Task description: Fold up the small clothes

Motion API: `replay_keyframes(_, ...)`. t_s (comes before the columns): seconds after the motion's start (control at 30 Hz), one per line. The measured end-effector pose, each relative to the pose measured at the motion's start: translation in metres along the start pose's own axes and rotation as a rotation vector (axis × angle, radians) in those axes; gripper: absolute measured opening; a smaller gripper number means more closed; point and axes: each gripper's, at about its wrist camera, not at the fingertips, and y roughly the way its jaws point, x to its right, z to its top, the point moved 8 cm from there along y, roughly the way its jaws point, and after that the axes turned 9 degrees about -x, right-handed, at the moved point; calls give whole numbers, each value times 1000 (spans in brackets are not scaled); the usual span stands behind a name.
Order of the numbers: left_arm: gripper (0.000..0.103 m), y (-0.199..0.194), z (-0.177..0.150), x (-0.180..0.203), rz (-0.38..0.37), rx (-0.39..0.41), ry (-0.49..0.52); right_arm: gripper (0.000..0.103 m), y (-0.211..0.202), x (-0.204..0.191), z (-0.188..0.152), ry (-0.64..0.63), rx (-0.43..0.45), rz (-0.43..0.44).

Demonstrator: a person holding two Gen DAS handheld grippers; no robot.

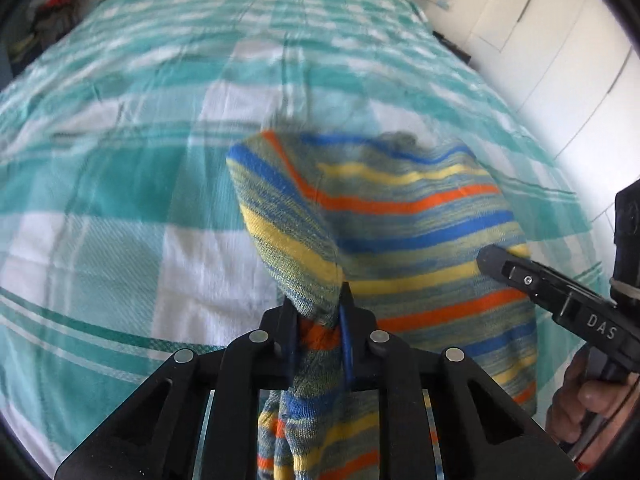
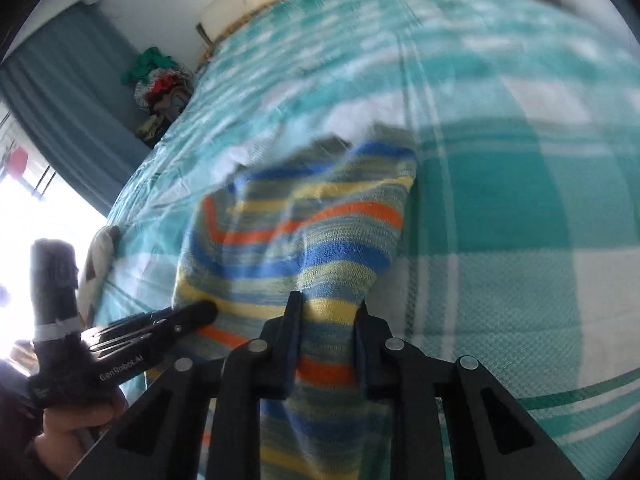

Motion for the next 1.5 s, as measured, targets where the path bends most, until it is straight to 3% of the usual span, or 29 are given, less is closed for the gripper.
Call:
replay_keyframes(0.27, 16, -85, 13, 17, -33, 137, 59, 22, -65, -51, 20, -109, 120, 35)
replay_keyframes(0.6, 17, -89, 0, 16, -14, 143, 58, 22, -76, -55, 7, -119, 131, 35)
replay_keyframes(0.63, 28, -82, -6, 10, 49, 143, 69, 28, -68, -48, 5, -126, 110, 1)
replay_keyframes(0.67, 51, -74, -13, 3, 106, 130, 75, 38, -60, -38, 0, -125, 85, -51)
replay_keyframes(0.7, 65, -64, -28, -10, 193, 84, 55, 69, -56, -25, -6, -107, 58, -114)
replay_keyframes(0.73, 74, -61, -42, -19, 241, 67, 35, 87, -58, -12, -14, -78, 49, -148)
replay_keyframes(0.83, 78, -78, -95, -26, 258, 78, 16, 87, -93, 5, -52, -101, 71, -200)
replay_keyframes(0.9, 86, -97, -134, -20, 281, 85, 15, 88, -114, 7, -86, -147, 60, -259)
replay_keyframes(0.97, 98, -114, -168, -4, 296, 98, 20, 97, -131, 8, -118, -158, 45, -293)
replay_keyframes(1.07, 99, -137, -217, 28, 310, 89, 54, 102, -152, 6, -171, -133, -4, -314)
replay_keyframes(1.17, 99, -161, -249, 53, 421, 51, 81, 102, -172, -7, -217, -119, -55, -303)
replay_keyframes(1.37, 101, -233, -270, 93, 450, 146, 135, 102, -236, -54, -259, -195, -29, -316)
replay_keyframes(1.5, 101, -269, -274, 103, 414, 107, 118, 101, -285, -78, -264, -211, 8, -328)
